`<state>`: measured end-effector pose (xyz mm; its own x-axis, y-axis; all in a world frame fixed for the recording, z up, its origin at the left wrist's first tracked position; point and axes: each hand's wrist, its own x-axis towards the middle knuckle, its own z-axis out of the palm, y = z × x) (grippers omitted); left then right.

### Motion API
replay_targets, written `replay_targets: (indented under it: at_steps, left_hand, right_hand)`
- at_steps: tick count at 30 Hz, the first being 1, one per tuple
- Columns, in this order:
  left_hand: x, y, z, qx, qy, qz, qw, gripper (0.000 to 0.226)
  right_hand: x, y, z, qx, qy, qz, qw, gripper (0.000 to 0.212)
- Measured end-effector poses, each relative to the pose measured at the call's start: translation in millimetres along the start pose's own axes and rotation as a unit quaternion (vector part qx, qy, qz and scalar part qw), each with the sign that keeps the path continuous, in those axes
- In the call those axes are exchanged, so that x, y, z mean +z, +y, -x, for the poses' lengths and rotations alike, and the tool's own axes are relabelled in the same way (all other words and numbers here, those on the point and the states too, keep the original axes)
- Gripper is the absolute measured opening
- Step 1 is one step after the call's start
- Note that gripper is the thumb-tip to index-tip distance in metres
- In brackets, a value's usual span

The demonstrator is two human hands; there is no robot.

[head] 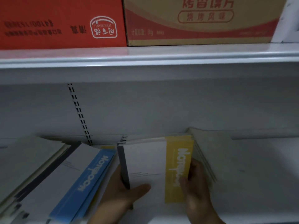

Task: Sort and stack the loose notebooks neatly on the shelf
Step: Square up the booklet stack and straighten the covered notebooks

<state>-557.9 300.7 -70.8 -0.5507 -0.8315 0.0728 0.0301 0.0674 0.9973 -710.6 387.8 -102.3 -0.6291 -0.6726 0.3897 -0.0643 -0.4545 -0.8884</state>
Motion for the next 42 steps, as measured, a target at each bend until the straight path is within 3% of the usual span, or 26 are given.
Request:
replay_targets:
  at_steps: [2,4,10,15,19,24,27,30,33,35,37,39,40,42]
  left_hand:
    - [-2.6,3.2,-0.8,0.002,0.009,0.017,1.0,0.072]
    - [-3.3,4.7,0.1,-0.002,0.023,0.018,1.0,0.076]
    - [-9.8,-9.3,2.5,-0.077,0.003,-0.067,0.995,0.049]
    - [5.3,22.3,-4.2,-0.07,-0.016,-0.044,0.996,0.05]
    - [70.8,36.0,-24.0,-0.027,-0.106,-0.013,0.994,0.045]
    - [148.8,36.8,-46.0,-0.031,-0.216,0.041,0.975,0.054]
    - [166.6,18.9,-58.3,-0.032,-0.154,0.007,0.988,0.038]
    - [174.4,-8.1,-72.8,-0.021,-0.009,-0.202,0.979,0.033]
    - [178.0,-25.4,-78.9,-0.088,-0.005,-0.193,0.977,0.028]
    - [176.9,-26.4,-75.7,-0.088,0.003,-0.197,0.976,0.023]
    - [171.1,-22.8,-69.8,-0.078,0.01,-0.205,0.976,0.024]
    - [160.0,-19.5,-61.8,-0.072,0.022,-0.216,0.973,0.022]
    - [150.8,-19.1,-57.0,-0.068,0.028,-0.226,0.971,0.02]
    - [126.5,-17.2,-44.9,-0.066,0.038,-0.243,0.967,0.022]
  right_hand:
    - [1.1,-6.8,-4.3,-0.033,-0.005,-0.023,0.999,0.033]
    - [5.5,-12.0,-5.9,-0.049,-0.028,-0.025,0.998,0.045]
    - [-7.3,9.8,6.1,0.026,-0.079,0.092,0.992,0.04]
    - [-28.9,-20.0,-11.7,0.072,-0.125,0.104,0.984,0.041]
    - [-88.2,-62.3,-44.1,0.096,-0.054,0.115,0.987,0.033]
    - [-212.3,-104.0,-58.3,0.221,0.09,0.085,0.967,0.03]
    - [-290.1,-119.2,-58.1,0.284,0.151,0.093,0.943,0.025]
    - [-335.9,-111.6,-58.2,0.354,0.174,0.162,0.904,0.019]
    - [-350.8,-101.2,-63.8,0.393,0.138,0.276,0.866,0.012]
    - [-349.6,-102.2,-65.6,0.378,0.09,0.351,0.852,0.005]
    - [-358.9,-96.3,-74.6,0.354,0.066,0.455,0.814,0.036]
    - [-374.8,-81.4,-86.9,0.308,0.079,0.494,0.809,0.073]
    - [-371.1,-78.7,-94.3,0.267,0.076,0.51,0.814,0.078]
    - [-321.8,-85.2,-107.7,0.203,0.041,0.485,0.85,0.066]
